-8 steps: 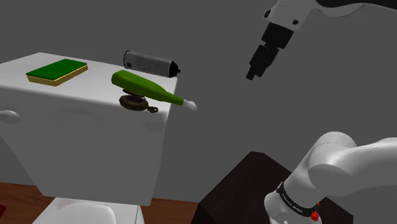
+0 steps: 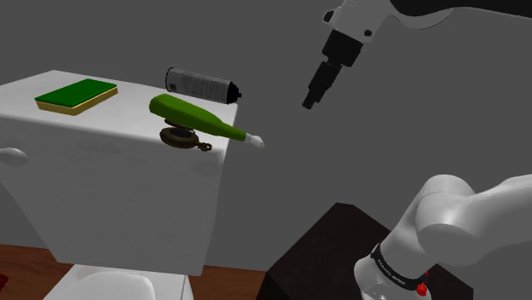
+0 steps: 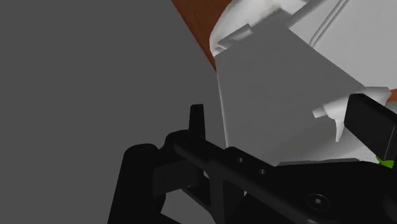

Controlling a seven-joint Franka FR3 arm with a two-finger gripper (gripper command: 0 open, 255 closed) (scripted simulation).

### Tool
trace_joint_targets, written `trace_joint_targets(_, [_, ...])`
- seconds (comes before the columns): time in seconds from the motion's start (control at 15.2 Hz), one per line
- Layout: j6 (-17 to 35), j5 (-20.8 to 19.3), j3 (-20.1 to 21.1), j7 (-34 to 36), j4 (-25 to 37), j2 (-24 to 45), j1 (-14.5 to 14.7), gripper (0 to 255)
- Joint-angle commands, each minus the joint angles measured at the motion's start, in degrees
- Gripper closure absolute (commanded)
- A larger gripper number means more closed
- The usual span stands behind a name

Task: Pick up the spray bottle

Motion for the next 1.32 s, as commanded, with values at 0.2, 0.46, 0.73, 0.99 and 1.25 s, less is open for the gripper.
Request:
trace_joint_targets(0.2, [7.26,2.86,1.75,-5.66,1.25,5.41,4.55,0])
trace_joint_targets(0.46, [12.04,4.98,3.22,-10.30,2.99,9.59,8.04,0])
trace_joint_targets(0.73, [16.25,6.96,4.77,-15.02,5.05,13.58,11.43,0])
trace_joint_targets(0.99, [19.06,8.34,6.01,-18.62,6.74,16.42,13.89,0])
trace_joint_targets(1.25, [22.04,8.84,6.17,-19.34,3.74,16.46,14.06,0])
